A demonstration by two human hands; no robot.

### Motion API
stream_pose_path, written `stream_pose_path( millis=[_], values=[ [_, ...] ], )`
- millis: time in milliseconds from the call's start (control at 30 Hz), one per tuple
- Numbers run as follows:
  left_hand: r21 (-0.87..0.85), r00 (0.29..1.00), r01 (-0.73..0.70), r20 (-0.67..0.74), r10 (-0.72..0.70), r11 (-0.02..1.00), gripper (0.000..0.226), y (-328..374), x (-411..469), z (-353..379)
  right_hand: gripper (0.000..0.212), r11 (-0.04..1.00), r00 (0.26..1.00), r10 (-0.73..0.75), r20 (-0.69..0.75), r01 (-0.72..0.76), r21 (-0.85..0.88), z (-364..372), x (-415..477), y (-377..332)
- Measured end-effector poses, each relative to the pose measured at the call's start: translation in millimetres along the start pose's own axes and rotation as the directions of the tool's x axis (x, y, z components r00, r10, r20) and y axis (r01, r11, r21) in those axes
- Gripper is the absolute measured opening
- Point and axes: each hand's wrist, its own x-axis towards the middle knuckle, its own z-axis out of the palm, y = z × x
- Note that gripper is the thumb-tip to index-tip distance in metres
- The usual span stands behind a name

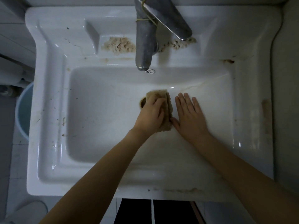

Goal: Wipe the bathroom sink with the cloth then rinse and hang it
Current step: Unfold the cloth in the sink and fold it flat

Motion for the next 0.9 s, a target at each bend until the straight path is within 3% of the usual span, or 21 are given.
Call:
stream_pose_path(
  millis=[67, 133, 333, 467, 533, 633, 700, 800, 900],
  values=[
    [0.283, 0.992, -0.106, -0.043, 0.122, 0.953, 0.044, -12.5, -4.9, 1.0, 0.075, 1.0, 1.0, 0.002, -0.001, -0.002, -0.009, 0.8, 0.4, -1.0],
    [0.403, 0.991, -0.135, 0.047, 0.127, 0.905, 0.056, -25.4, -9.5, 9.7, 0.075, 1.0, 1.0, 0.001, -0.006, -0.001, -0.023, 2.5, 0.0, -1.4],
    [0.407, 0.98, -0.096, 0.198, 0.015, 0.908, 0.062, -37.3, -11.4, 24.5, 0.072, 1.0, 1.0, 0.001, -0.006, -0.001, 0.028, 1.7, 0.4, -1.0],
    [0.326, 0.981, -0.099, 0.19, 0.037, 0.94, 0.061, -33.8, -13.1, 1.4, 0.065, 0.975, 0.994, 0.071, -0.082, -0.052, 0.217, -19.4, 6.6, -12.4],
    [0.324, 0.992, 0.001, 0.121, -0.043, 0.946, 0.062, -37.9, -21.0, -15.6, 0.063, 0.945, 0.98, 0.171, -0.105, -0.133, 0.298, -30.8, 13.1, -28.5],
    [0.474, 0.97, 0.156, 0.094, -0.226, 0.867, 0.064, -55.4, -38.2, -35.1, 0.074, 0.885, 0.939, 0.341, 0.038, -0.334, 0.325, -39.9, 25.4, -61.5],
    [0.576, 0.952, 0.161, 0.125, -0.28, 0.802, 0.064, -69.0, -46.3, -41.8, 0.083, 0.816, 0.891, 0.431, 0.142, -0.452, 0.362, -41.2, 34.9, -82.9],
    [0.586, 0.948, 0.129, 0.164, -0.274, 0.8, 0.064, -80.5, -52.5, -44.2, 0.089, 0.66, 0.813, 0.526, 0.249, -0.575, 0.483, -36.2, 44.8, -101.4],
    [0.572, 0.949, 0.127, 0.167, -0.267, 0.81, 0.065, -80.4, -53.3, -44.9, 0.08, 0.304, 0.702, 0.637, 0.318, -0.608, 0.733, -34.7, 48.2, -99.2]
  ],
)
